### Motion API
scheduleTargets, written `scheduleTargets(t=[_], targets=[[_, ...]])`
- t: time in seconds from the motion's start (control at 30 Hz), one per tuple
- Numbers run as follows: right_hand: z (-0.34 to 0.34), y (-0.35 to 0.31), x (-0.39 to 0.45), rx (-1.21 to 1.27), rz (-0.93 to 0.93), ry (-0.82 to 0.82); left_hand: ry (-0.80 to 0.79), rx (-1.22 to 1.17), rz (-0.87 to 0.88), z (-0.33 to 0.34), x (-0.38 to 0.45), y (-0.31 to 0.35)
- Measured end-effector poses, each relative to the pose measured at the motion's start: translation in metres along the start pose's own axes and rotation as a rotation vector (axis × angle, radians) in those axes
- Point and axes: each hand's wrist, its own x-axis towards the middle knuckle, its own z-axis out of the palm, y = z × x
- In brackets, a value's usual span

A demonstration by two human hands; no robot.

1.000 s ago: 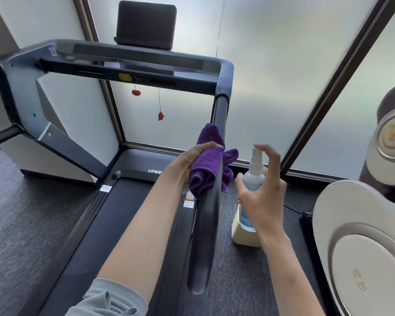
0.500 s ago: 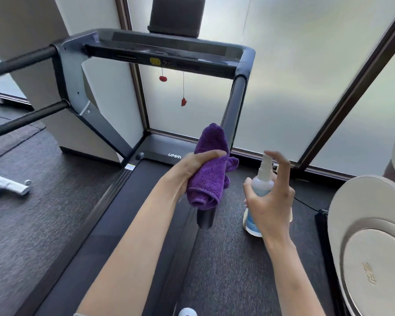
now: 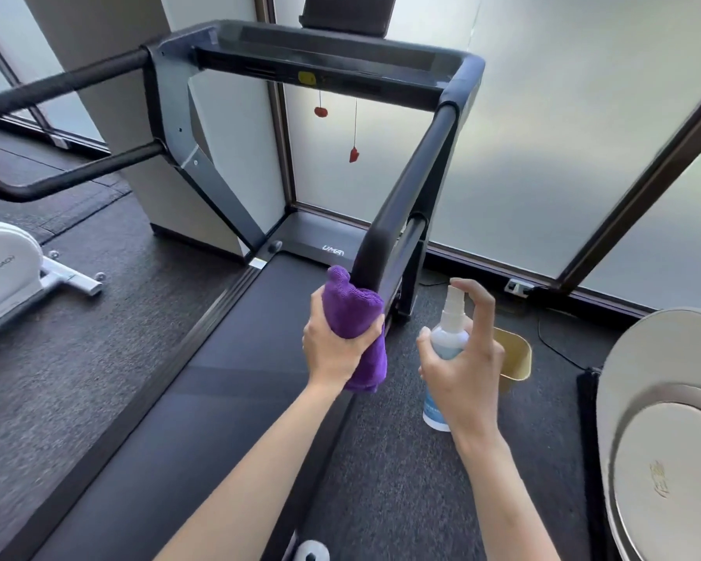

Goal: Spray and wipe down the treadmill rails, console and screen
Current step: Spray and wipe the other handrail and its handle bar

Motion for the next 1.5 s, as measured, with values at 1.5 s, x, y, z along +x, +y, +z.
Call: scheduleTargets(t=[1.5], targets=[[0.039,0.01,-0.064,-0.232,0.09,0.135,0.062,-0.068,0.252,0.011,0.018,0.026]])
